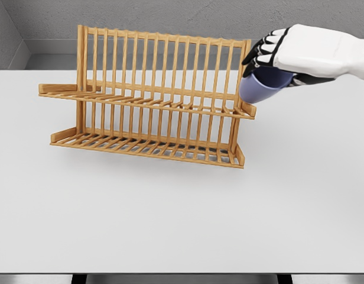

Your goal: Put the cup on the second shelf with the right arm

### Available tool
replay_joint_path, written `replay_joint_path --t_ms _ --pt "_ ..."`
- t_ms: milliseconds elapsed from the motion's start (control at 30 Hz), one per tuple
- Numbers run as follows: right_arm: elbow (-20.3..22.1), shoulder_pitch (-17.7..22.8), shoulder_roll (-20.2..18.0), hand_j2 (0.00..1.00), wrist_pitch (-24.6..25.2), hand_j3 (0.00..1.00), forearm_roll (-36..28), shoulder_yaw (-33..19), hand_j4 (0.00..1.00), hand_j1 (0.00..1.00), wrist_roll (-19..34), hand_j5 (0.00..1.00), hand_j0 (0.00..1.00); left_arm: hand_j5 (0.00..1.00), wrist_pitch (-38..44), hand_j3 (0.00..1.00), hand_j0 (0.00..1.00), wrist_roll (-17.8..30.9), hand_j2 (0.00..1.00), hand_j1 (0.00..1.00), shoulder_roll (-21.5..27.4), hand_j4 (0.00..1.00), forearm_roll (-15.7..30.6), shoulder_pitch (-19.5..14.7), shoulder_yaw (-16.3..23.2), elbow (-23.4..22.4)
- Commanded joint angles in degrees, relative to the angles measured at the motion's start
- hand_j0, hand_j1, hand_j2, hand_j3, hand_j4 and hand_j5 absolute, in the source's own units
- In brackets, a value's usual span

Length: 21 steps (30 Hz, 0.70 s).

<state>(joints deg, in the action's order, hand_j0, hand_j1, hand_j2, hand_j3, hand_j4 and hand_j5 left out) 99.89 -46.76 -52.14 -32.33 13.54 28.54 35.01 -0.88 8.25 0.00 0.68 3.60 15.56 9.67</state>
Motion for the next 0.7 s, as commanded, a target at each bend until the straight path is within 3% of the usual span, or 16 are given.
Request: replay_joint_path --t_ms 0,233,667 --pt "0.57 0.00 0.02 0.67 -0.11 0.67 -0.35 0.02 0.67 0.67 -0.01 0.67 0.67 1.00 0.01 1.00 1.00 0.01 1.00 1.00 0.00 1.00 0.02 0.00 -0.01 0.00" --pt "0.57 -0.70 2.66 0.67 -0.37 0.67 -0.44 1.69 0.67 0.67 -0.01 0.67 0.67 1.00 0.01 1.00 1.00 0.01 1.00 1.00 0.00 1.00 0.02 0.00 -0.01 0.00" --pt "0.57 -0.70 3.45 0.69 -0.11 0.69 0.17 5.03 0.69 0.69 -0.01 0.69 0.69 1.00 0.01 1.00 1.00 0.01 1.00 1.00 0.00 1.00 0.02 0.00 -0.01 0.00"
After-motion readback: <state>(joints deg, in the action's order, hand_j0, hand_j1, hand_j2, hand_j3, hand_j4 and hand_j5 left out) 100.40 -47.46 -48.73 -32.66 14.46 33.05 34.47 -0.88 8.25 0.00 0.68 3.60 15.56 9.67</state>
